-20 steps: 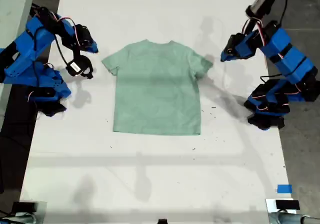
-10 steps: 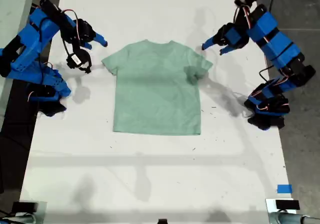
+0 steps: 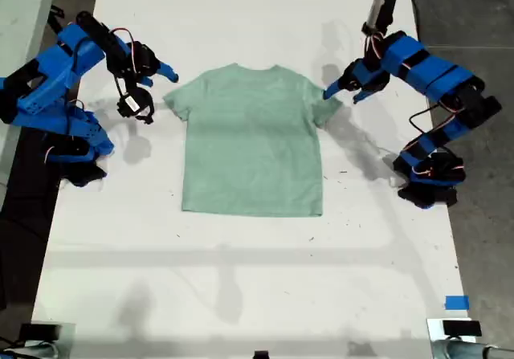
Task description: Fold t-shirt
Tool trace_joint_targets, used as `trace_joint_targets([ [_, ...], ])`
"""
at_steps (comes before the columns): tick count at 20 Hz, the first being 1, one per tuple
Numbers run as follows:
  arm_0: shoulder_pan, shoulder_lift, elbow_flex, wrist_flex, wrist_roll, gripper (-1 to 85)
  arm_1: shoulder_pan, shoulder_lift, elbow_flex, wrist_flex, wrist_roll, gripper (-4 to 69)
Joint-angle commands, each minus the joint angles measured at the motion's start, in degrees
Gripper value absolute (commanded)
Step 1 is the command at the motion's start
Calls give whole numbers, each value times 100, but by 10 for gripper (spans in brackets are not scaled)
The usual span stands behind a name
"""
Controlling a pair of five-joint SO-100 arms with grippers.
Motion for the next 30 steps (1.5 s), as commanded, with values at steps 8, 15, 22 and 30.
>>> trace_joint_targets([
  [8, -264, -721, 281, -923, 26, 290, 246, -1406, -466, -1011, -536, 344],
  [15, -343, -729, 281, -932, 53, 288, 220, -2399, -1424, -598, -615, -4],
  [22, -290, -879, 308, -1037, 70, 288, -554, -2197, -3630, 1116, -229, -10],
  [30, -264, -914, 290, -1099, 79, 288, -1723, -3630, -6996, 1942, 835, -10],
])
